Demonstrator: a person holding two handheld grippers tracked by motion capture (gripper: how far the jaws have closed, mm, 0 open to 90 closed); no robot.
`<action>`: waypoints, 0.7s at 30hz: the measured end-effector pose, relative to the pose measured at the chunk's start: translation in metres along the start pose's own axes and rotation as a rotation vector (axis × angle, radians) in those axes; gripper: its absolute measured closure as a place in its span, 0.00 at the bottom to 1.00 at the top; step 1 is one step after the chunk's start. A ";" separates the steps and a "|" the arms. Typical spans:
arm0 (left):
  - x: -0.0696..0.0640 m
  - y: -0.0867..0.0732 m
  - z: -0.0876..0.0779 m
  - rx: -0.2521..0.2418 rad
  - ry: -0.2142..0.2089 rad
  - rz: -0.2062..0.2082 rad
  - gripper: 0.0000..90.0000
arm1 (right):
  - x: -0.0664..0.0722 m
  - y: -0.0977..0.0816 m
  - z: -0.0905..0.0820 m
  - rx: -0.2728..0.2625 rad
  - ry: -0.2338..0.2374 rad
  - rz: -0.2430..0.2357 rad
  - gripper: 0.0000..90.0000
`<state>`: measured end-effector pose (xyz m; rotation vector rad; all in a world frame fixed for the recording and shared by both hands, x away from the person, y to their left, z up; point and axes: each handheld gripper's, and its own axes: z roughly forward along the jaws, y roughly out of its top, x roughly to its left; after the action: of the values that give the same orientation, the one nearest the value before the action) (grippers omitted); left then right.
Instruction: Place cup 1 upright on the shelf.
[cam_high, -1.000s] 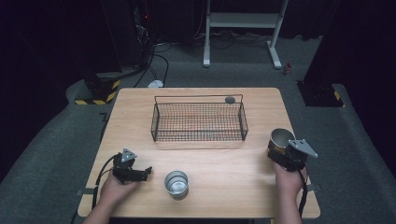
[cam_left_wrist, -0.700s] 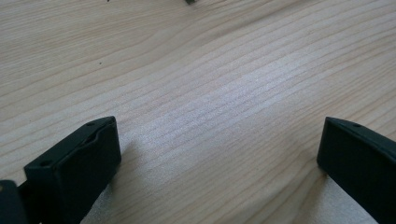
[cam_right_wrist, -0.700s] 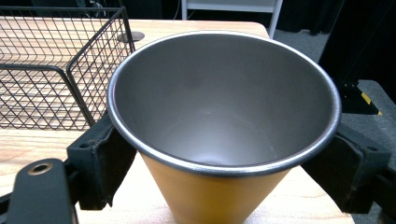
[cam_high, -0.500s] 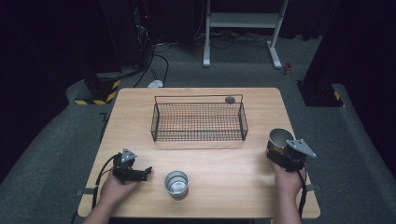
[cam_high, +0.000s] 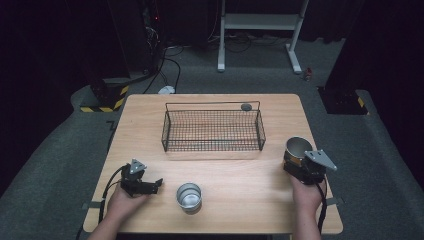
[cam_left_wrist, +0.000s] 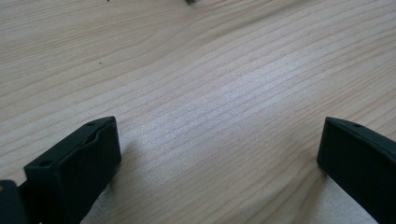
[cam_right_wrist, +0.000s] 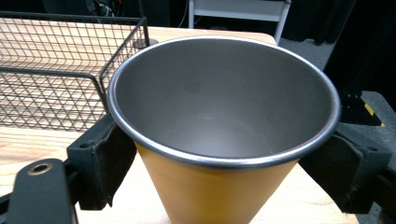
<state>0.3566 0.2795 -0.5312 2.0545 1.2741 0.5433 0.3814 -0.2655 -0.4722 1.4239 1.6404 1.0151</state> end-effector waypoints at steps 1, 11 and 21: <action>0.000 0.000 0.000 0.000 0.000 0.000 0.00 | 0.002 0.001 -0.002 -0.002 0.005 -0.005 0.16; 0.001 0.000 0.000 0.003 -0.004 0.007 0.00 | 0.017 0.003 -0.007 -0.015 0.039 -0.025 0.16; 0.001 0.000 0.000 0.002 -0.002 -0.008 0.01 | 0.038 0.004 -0.013 -0.026 0.089 -0.037 0.16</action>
<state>0.3567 0.2806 -0.5310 2.0501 1.2825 0.5364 0.3670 -0.2292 -0.4644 1.3436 1.7052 1.0886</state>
